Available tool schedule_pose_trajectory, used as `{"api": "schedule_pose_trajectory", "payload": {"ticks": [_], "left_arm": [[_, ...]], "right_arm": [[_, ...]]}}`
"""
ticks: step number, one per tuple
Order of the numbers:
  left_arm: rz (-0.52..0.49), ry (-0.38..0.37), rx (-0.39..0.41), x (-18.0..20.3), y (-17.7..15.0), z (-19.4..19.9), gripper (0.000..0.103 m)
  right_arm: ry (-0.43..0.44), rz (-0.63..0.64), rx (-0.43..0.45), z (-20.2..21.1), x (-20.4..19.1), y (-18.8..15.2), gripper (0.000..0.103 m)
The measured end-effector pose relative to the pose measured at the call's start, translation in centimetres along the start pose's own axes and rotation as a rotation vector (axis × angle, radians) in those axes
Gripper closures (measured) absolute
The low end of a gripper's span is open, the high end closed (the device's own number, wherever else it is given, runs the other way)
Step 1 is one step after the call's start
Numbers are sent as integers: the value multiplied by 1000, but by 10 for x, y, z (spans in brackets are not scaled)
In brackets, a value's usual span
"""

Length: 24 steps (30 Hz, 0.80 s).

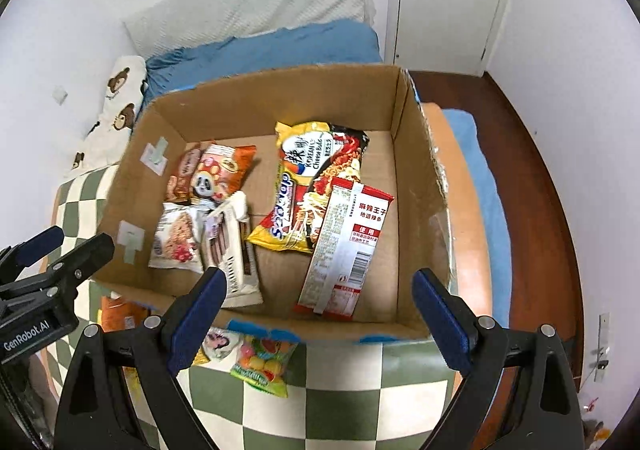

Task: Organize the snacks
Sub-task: 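Move both tools down toward the snacks on the blanket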

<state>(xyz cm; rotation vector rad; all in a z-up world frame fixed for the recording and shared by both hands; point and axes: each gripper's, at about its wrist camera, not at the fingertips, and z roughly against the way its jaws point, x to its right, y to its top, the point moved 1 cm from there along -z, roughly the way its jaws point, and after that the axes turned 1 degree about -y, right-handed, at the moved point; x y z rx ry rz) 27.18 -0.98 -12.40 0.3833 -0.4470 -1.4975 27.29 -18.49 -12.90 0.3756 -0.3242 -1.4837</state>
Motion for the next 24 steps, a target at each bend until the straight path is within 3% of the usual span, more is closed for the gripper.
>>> {"api": "schedule_pose_trajectory", "payload": {"ticks": [8, 17, 21, 24], "left_arm": [[-6, -11, 72, 6, -17, 43, 11], [34, -40, 99, -1, -27, 71, 11], [73, -15, 56, -27, -46, 68, 11], [86, 61, -1, -58, -71, 53, 11]], "right_arm": [[11, 7, 91, 50, -6, -20, 7], [61, -15, 145, 90, -11, -38, 7], [109, -33, 95, 82, -19, -54, 7], [172, -66, -5, 56, -25, -73, 7]]}}
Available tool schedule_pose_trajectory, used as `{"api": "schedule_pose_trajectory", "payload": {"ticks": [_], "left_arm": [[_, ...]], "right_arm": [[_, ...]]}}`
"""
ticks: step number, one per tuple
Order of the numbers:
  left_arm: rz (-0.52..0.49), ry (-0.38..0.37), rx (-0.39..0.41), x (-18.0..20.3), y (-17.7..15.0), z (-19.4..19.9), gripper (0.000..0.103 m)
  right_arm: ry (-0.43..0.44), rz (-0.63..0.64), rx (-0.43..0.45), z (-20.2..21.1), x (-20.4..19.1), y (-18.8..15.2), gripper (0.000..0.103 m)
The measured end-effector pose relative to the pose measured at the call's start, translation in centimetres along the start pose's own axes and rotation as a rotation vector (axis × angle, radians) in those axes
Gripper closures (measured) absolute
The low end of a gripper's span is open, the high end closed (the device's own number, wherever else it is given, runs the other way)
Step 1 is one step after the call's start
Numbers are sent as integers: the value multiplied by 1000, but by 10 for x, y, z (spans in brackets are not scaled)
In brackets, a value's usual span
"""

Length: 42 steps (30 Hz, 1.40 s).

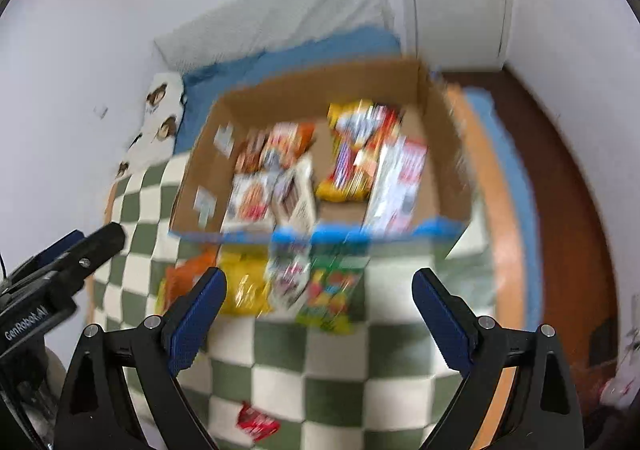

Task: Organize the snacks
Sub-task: 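Move both tools down toward the snacks on the blanket, then grasp the yellow cracker bag with the left tool while the right tool grasps the yellow chip bag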

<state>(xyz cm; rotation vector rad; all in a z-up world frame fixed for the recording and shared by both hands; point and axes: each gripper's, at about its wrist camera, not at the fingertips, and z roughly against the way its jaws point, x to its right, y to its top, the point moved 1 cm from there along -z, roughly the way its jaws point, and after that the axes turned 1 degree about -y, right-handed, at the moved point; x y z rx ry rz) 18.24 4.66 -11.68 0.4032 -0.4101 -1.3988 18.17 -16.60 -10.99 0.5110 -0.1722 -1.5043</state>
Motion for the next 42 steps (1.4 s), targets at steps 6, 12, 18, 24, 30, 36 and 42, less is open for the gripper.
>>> {"api": "schedule_pose_trajectory", "payload": {"ticks": [6, 12, 18, 24, 30, 36, 42], "left_arm": [[19, 122, -219, -72, -58, -59, 11], [196, -58, -452, -102, -89, -116, 11], [647, -279, -534, -123, -105, -166, 11], [680, -200, -518, -118, -112, -187, 23], [346, -36, -486, -113, -122, -170, 33], [321, -16, -499, -125, -134, -172, 33], [357, -37, -455, -128, -137, -169, 36]], "right_arm": [[86, -60, -196, -66, -13, -49, 7], [127, -116, -305, -121, -29, -66, 7], [105, -123, -313, -149, -47, -58, 7], [65, -113, -298, -166, -61, -46, 14], [45, -83, -305, -195, -85, -37, 25], [-35, -11, -331, -236, -110, -40, 37], [-46, 87, -360, -232, -118, -59, 47]]}}
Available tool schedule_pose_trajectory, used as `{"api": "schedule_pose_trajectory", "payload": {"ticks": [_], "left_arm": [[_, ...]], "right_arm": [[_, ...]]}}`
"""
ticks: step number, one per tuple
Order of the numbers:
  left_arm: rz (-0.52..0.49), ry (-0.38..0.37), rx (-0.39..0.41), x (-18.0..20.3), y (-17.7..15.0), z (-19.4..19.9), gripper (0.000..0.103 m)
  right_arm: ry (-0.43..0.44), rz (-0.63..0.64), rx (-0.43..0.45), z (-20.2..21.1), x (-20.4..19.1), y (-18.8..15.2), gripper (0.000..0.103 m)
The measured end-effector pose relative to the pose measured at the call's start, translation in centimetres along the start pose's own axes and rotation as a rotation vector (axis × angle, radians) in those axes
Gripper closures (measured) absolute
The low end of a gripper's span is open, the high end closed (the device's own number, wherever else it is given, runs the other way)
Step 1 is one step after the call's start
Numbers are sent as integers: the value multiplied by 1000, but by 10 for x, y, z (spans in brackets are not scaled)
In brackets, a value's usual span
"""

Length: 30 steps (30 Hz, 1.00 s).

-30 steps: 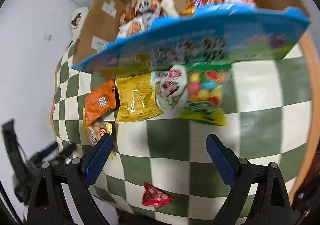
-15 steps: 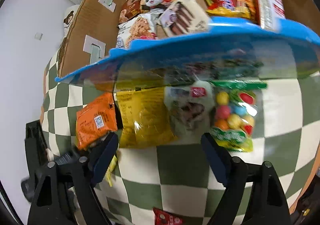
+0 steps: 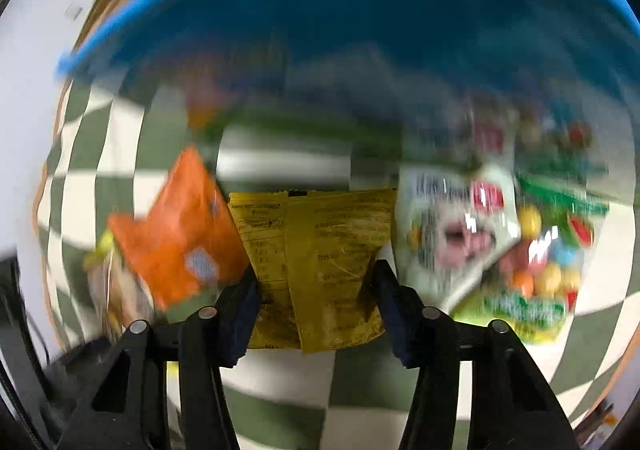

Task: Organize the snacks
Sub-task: 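Grasp the yellow cracker bag with the left tool while the right tool grasps the yellow chip bag, then carry both yellow bags into the box and open both tools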

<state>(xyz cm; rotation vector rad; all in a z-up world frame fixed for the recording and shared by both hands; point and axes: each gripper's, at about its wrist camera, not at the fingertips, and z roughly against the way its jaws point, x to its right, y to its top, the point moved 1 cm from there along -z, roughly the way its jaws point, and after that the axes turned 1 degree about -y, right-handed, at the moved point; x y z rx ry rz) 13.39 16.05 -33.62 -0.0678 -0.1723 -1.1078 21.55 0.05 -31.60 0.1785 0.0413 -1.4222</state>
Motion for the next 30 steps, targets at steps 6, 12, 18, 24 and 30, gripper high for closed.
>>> {"api": "schedule_pose_trajectory", "payload": {"ticks": [6, 12, 18, 24, 30], "left_arm": [[-204, 25, -73, 24, -55, -3, 42], [-215, 66, -82, 32, -74, -21, 28], [-184, 53, -12, 29, -67, -14, 41], [-223, 42, -5, 48, -57, 12, 55], [-298, -67, 71, 101, -59, 70, 55]], "right_arm": [[-14, 52, -81, 7, 25, -55, 47], [17, -2, -131, 1, 42, -71, 39], [-50, 51, -96, -9, 29, -64, 41], [-44, 69, -52, 1, 27, -86, 52], [57, 49, 33, 60, 42, -78, 53]]}}
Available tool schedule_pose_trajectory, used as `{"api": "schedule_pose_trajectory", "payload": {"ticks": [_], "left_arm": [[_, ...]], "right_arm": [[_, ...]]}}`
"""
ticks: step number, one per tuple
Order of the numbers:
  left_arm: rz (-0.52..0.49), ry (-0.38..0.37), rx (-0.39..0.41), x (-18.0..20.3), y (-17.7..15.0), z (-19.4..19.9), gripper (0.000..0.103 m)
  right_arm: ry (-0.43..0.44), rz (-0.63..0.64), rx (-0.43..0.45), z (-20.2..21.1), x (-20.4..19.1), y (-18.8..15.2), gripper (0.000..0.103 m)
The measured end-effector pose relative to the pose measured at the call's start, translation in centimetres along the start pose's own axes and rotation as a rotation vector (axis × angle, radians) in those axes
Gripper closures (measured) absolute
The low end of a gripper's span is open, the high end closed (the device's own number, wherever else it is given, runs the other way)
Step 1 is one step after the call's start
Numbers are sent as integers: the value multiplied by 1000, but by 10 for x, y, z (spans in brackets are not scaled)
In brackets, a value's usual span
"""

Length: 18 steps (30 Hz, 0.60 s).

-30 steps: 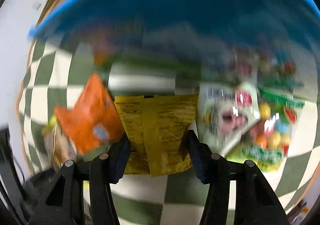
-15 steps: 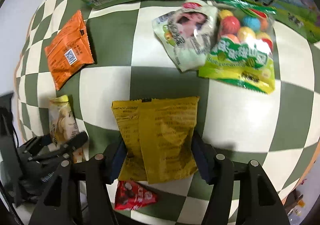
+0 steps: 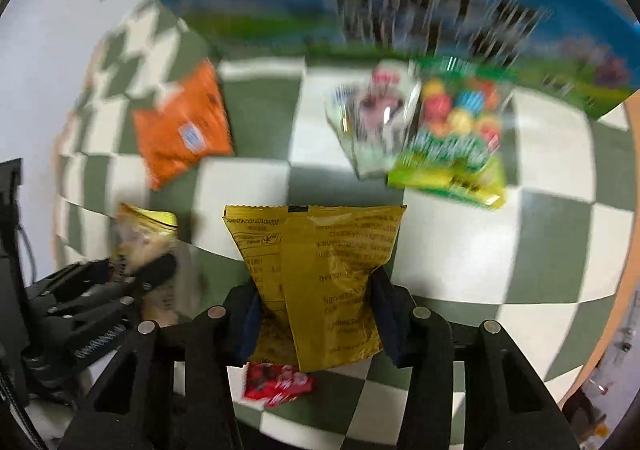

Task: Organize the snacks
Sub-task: 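Carry both yellow bags into the box and open both tools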

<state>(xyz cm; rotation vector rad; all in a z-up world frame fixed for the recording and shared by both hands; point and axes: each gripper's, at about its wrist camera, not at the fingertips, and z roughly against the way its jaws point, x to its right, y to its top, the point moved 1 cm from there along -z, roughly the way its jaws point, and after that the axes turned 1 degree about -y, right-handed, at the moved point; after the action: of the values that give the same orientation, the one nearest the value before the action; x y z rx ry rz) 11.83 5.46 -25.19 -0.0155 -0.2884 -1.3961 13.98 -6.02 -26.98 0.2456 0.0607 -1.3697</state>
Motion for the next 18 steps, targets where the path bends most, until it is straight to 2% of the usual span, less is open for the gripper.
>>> {"api": "schedule_pose_trajectory", "payload": {"ticks": [5, 9, 11, 14, 18], "left_arm": [[-64, -147, 113, 48, 52, 69, 55], [-121, -220, 170, 79, 120, 100, 55], [-151, -227, 182, 97, 155, 108, 55], [-184, -201, 178, 112, 205, 96, 55], [-179, -176, 92, 123, 271, 54, 54]], "right_arm": [[86, -19, 126, 78, 15, 20, 53], [116, -46, 243, 138, 22, 53, 53], [108, -54, 291, 164, 37, 77, 53], [60, -77, 335, 174, 53, 117, 53], [20, -121, 319, 160, 85, 163, 53]]}}
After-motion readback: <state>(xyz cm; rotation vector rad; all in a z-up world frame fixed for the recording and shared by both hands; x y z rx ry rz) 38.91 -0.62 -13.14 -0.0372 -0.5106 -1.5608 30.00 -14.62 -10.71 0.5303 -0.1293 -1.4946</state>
